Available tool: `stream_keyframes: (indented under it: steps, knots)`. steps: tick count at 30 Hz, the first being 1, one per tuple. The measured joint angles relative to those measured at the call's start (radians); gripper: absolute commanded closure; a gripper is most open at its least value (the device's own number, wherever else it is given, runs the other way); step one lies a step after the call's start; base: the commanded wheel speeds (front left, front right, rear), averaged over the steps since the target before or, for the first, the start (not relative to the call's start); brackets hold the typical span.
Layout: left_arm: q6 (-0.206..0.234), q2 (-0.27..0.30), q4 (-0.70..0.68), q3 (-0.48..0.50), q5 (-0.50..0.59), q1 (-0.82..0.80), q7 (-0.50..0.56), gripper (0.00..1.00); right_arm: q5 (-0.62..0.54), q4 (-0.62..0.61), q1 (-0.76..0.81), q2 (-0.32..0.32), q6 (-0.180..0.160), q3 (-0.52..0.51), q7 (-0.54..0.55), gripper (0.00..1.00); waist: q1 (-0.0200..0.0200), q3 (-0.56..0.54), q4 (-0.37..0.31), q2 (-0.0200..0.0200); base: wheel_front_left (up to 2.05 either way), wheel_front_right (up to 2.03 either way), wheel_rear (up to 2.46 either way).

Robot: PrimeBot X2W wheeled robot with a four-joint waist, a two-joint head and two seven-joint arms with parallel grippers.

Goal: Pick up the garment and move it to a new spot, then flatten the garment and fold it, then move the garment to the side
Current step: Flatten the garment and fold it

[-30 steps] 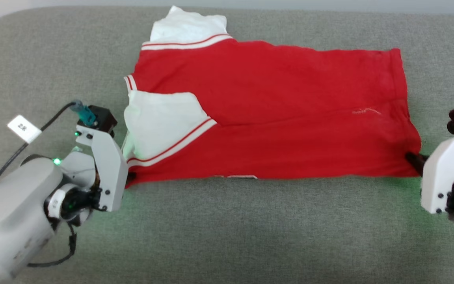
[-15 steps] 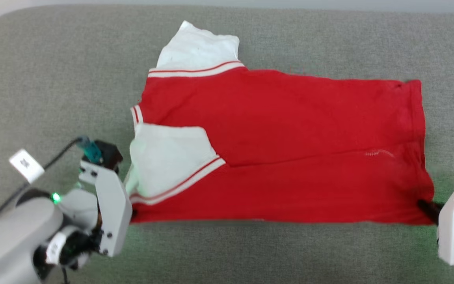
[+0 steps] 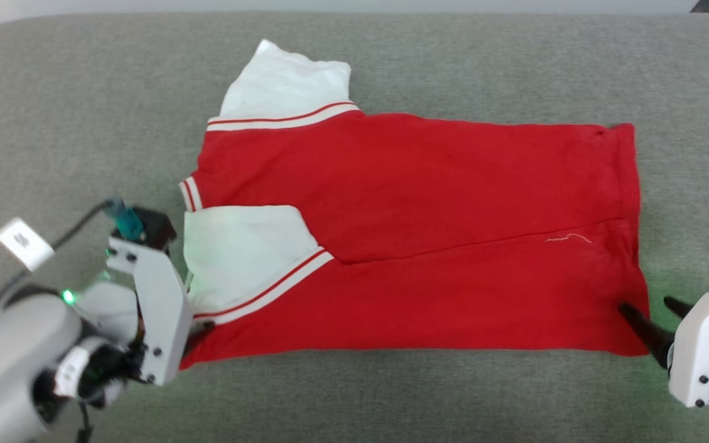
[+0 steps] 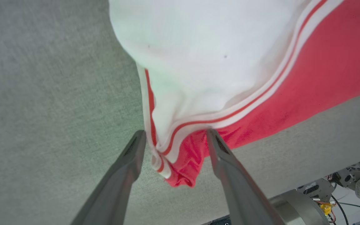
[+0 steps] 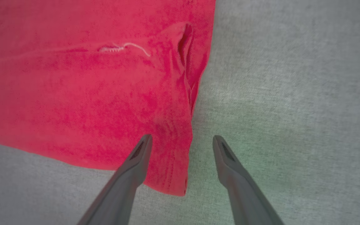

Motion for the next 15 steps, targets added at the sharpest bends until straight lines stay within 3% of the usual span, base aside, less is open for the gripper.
stream_keyframes:
  steps: [5, 8, 15]
  knots:
    - [0.011, 0.041, -0.054, 0.033, 0.013, -0.094, 0.059, 0.0, -0.004, -0.055, -0.022, 0.021, 0.0, -0.013, -0.066, 0.0, 0.0, 0.003, -0.03, 0.0, 0.0, 0.0, 0.0]
    - [-0.008, 0.042, -0.039, 0.057, 0.043, -0.163, 0.068, 0.0, -0.019, -0.09, -0.049, 0.034, 0.0, 0.0, -0.175, 0.0, 0.0, 0.01, -0.055, 0.0, 0.0, 0.0, 0.0]
    - [-0.123, -0.036, 0.169, 0.096, 0.106, -0.308, 0.011, 0.0, -0.113, -0.083, -0.146, 0.083, 0.0, 0.059, -0.578, 0.0, 0.0, 0.039, -0.128, 0.0001, 0.0, 0.0, 0.0]
